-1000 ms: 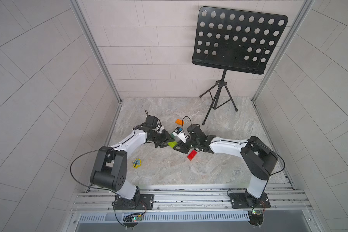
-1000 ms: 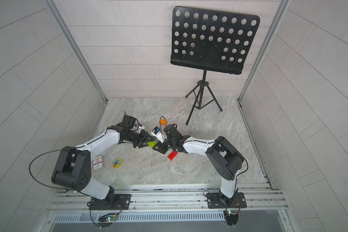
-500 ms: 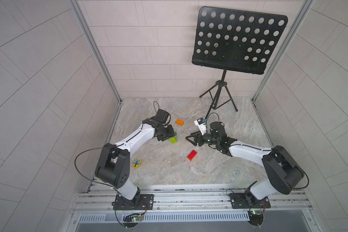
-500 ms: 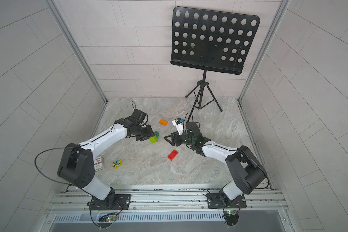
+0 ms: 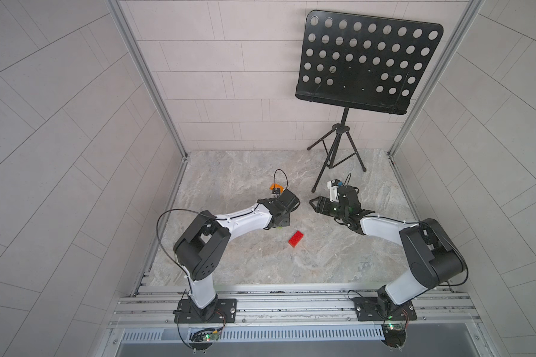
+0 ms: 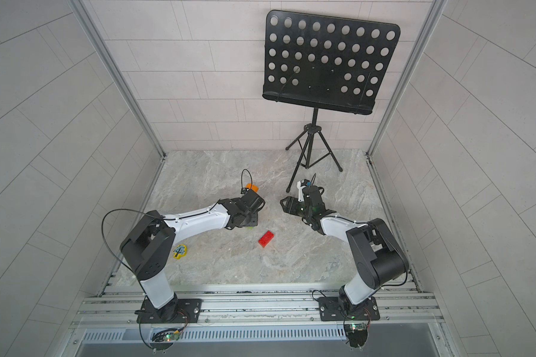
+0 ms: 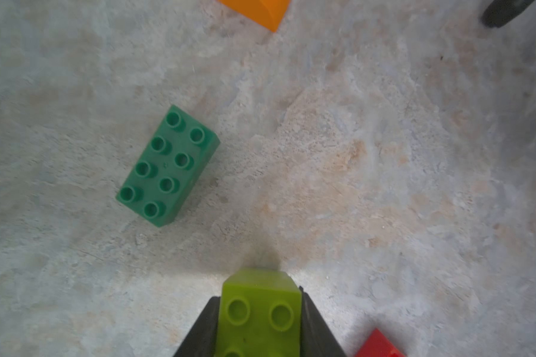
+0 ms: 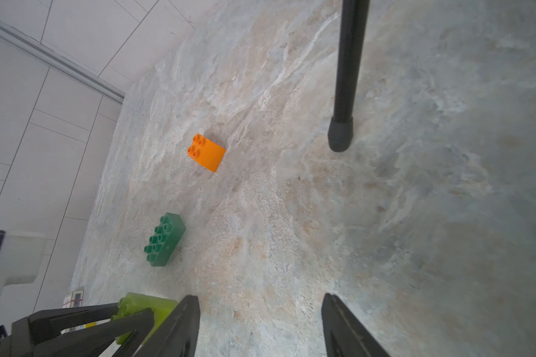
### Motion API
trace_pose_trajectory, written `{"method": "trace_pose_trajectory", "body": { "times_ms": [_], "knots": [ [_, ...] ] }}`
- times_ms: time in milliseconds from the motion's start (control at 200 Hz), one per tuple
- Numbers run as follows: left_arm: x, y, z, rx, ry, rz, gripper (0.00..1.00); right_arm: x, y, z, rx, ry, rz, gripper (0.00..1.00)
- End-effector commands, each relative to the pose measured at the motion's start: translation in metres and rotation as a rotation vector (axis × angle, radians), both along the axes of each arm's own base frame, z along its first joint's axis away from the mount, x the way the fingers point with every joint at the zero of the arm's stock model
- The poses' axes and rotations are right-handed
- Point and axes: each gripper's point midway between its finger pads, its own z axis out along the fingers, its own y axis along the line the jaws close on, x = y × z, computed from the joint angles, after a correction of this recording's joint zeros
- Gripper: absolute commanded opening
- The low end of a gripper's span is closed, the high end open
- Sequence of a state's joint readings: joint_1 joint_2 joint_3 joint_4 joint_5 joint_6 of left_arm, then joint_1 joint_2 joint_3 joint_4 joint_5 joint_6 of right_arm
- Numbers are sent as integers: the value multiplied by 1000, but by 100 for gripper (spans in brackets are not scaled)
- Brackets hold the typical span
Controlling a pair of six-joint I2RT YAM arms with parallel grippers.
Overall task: Assemble an ice cream with lego
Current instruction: Place the lego brick at the center of the board.
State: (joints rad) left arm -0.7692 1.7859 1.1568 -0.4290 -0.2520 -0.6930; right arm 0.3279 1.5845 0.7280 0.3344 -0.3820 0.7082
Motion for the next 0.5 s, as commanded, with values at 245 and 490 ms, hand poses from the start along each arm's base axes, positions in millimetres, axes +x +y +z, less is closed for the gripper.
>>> {"method": "trace_pose_trajectory", "body": {
  "times_ms": [245,490],
  "knots": [
    [-4,33,-4,91,-118,67,47,2,-2,-5,8,27,-21,68],
    [-8,30,10,36,-127,66,78,2,1,-8,13,39,-11,68]
  ]
}}
